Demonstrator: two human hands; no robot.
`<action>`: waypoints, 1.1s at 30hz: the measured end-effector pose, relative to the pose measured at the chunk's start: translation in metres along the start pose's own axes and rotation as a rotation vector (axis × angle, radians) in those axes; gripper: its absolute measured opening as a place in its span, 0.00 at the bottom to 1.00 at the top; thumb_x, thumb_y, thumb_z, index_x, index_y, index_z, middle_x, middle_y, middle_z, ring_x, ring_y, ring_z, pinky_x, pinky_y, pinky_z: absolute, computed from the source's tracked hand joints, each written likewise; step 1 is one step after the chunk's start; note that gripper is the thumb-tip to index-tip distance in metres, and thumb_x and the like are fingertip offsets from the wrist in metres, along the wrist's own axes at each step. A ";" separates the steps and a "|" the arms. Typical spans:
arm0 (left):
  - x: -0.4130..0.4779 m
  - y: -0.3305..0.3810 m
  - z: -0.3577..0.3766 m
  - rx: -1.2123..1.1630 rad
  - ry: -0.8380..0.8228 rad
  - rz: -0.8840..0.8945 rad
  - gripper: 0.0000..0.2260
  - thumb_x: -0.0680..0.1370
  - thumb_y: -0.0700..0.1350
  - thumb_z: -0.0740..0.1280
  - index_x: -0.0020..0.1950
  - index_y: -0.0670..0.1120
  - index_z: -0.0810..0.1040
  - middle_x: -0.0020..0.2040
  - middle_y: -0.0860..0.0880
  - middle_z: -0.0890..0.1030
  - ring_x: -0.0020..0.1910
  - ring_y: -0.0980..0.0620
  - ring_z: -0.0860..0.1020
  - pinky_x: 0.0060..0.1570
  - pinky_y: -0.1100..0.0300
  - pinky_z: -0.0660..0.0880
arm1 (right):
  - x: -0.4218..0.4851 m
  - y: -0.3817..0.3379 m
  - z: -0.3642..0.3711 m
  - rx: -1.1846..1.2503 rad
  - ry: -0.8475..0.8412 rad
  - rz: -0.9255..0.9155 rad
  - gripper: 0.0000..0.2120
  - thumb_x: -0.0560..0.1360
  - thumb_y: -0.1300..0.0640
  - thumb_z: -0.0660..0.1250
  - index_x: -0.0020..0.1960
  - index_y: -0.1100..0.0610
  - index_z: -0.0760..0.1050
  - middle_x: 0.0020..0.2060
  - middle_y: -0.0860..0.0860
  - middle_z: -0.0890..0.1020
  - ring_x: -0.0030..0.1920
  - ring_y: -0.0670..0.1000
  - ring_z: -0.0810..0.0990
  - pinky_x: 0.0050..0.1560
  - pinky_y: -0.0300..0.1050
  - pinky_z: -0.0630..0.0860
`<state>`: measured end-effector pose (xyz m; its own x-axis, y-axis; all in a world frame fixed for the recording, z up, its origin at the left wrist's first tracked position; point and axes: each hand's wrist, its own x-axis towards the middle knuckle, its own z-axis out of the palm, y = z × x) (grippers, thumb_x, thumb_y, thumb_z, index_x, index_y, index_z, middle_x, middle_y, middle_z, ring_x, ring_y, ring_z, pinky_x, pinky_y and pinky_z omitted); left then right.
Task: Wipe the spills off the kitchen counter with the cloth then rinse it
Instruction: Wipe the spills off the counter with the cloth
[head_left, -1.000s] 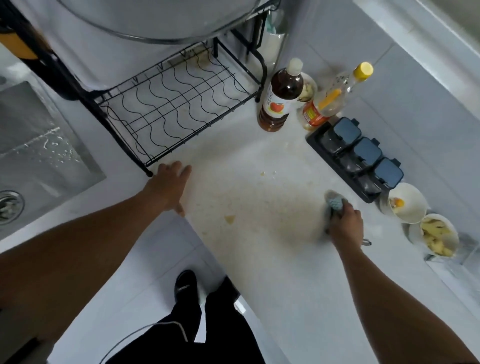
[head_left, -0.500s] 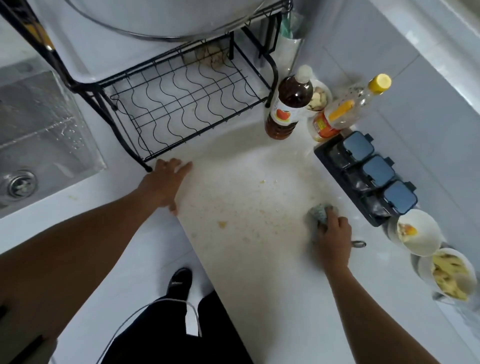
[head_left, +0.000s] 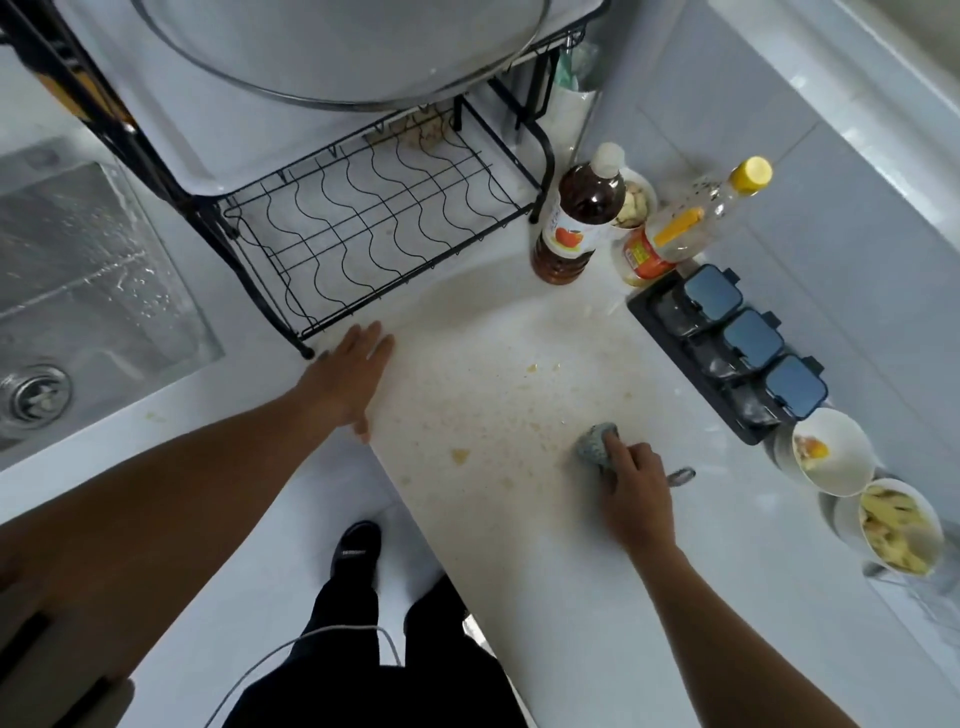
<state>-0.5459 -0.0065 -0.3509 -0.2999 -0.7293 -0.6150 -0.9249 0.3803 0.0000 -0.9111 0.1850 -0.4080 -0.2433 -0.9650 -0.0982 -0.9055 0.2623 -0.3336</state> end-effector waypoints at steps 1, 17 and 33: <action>0.000 0.000 0.001 -0.015 -0.002 0.002 0.66 0.60 0.51 0.85 0.82 0.46 0.38 0.81 0.45 0.35 0.80 0.42 0.39 0.75 0.38 0.56 | 0.001 0.005 -0.002 -0.004 -0.022 -0.051 0.21 0.76 0.65 0.67 0.69 0.60 0.75 0.50 0.61 0.76 0.51 0.64 0.75 0.45 0.55 0.76; 0.007 -0.008 0.009 -0.102 0.019 0.031 0.68 0.59 0.50 0.85 0.81 0.48 0.37 0.81 0.45 0.35 0.80 0.41 0.38 0.76 0.36 0.55 | -0.024 -0.036 0.008 -0.132 0.059 0.094 0.23 0.74 0.61 0.66 0.69 0.57 0.72 0.48 0.60 0.74 0.46 0.63 0.75 0.35 0.52 0.74; 0.010 -0.012 0.011 -0.085 0.025 0.050 0.68 0.59 0.50 0.85 0.81 0.47 0.37 0.81 0.45 0.35 0.80 0.40 0.39 0.75 0.37 0.55 | -0.041 -0.062 0.018 -0.015 0.062 0.353 0.22 0.77 0.59 0.65 0.71 0.56 0.71 0.49 0.59 0.75 0.49 0.61 0.74 0.37 0.50 0.72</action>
<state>-0.5351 -0.0118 -0.3660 -0.3505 -0.7250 -0.5929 -0.9249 0.3675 0.0974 -0.8390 0.2087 -0.4004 -0.5619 -0.8138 -0.1481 -0.7668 0.5797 -0.2756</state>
